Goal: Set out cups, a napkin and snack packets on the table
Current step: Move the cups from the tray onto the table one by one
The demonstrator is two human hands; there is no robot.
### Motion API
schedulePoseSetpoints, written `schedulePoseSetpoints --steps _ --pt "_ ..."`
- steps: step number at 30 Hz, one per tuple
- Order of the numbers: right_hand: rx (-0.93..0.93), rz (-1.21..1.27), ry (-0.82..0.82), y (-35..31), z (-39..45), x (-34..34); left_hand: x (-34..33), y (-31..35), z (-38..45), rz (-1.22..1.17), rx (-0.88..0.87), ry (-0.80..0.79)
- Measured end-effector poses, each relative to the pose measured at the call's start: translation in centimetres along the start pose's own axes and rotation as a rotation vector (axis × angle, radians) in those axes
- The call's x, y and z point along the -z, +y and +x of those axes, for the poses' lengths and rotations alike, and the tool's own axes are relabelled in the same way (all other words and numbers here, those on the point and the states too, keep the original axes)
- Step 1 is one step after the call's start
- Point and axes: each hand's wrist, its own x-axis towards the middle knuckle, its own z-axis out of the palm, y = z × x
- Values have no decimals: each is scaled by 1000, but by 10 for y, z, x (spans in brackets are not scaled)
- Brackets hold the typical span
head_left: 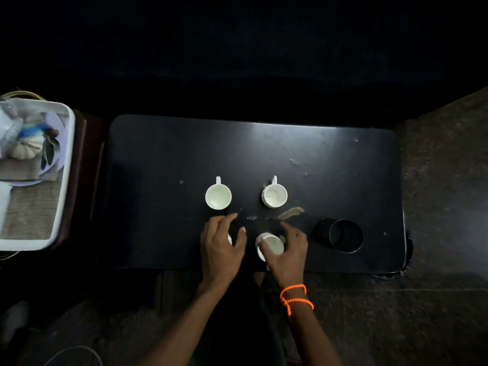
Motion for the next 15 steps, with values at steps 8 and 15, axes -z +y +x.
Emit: schedulePoseSetpoints --steps 8,15 --pt "46 -100 15 20 -24 -17 9 -35 -29 232 115 -145" --pt "41 -128 52 18 -24 -14 12 -35 -18 248 100 -225"
